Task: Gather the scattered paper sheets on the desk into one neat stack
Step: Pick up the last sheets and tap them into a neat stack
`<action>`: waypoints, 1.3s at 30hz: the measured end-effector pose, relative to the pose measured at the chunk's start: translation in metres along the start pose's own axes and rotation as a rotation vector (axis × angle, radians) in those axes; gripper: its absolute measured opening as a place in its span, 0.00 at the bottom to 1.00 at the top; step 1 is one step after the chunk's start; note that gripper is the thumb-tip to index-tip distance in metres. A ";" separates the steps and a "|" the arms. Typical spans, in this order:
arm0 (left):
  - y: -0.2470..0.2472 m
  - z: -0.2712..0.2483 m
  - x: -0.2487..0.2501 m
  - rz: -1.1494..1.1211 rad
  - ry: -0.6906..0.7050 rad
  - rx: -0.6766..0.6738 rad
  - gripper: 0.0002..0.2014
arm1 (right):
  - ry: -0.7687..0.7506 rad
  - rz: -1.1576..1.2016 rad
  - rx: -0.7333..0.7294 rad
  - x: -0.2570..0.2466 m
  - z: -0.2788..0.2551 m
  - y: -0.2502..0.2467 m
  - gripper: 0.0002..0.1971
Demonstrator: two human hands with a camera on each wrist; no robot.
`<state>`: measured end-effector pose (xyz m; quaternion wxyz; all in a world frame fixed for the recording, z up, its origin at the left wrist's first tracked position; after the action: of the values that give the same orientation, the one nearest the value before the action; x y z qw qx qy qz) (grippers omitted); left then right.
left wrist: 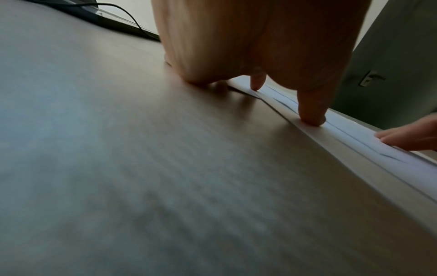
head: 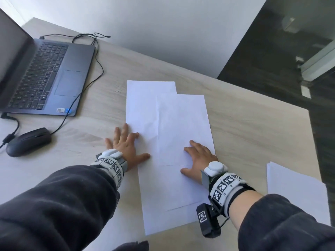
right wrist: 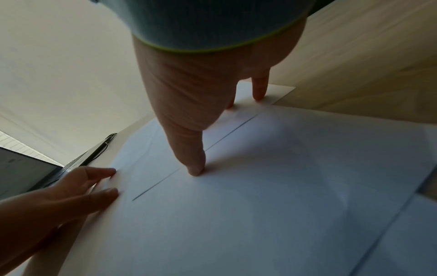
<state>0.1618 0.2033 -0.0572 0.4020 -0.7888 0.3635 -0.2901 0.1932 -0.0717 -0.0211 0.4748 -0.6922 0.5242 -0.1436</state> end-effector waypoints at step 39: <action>0.042 -0.093 0.076 -0.030 0.089 0.134 0.29 | 0.012 -0.063 0.017 0.078 -0.128 0.061 0.55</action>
<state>0.1207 0.0852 -0.0330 0.4331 -0.7517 0.3489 -0.3545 0.0997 -0.2036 -0.0280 0.4726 -0.7034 0.5039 -0.1670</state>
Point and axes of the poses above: each hand's wrist, its own z-axis towards the middle knuckle, its own y-axis out of the palm, x = y × z, the point moved 3 cm from there along z, towards the middle knuckle, and after that the axes turned 15 degrees about -y, right-handed, at the moved point
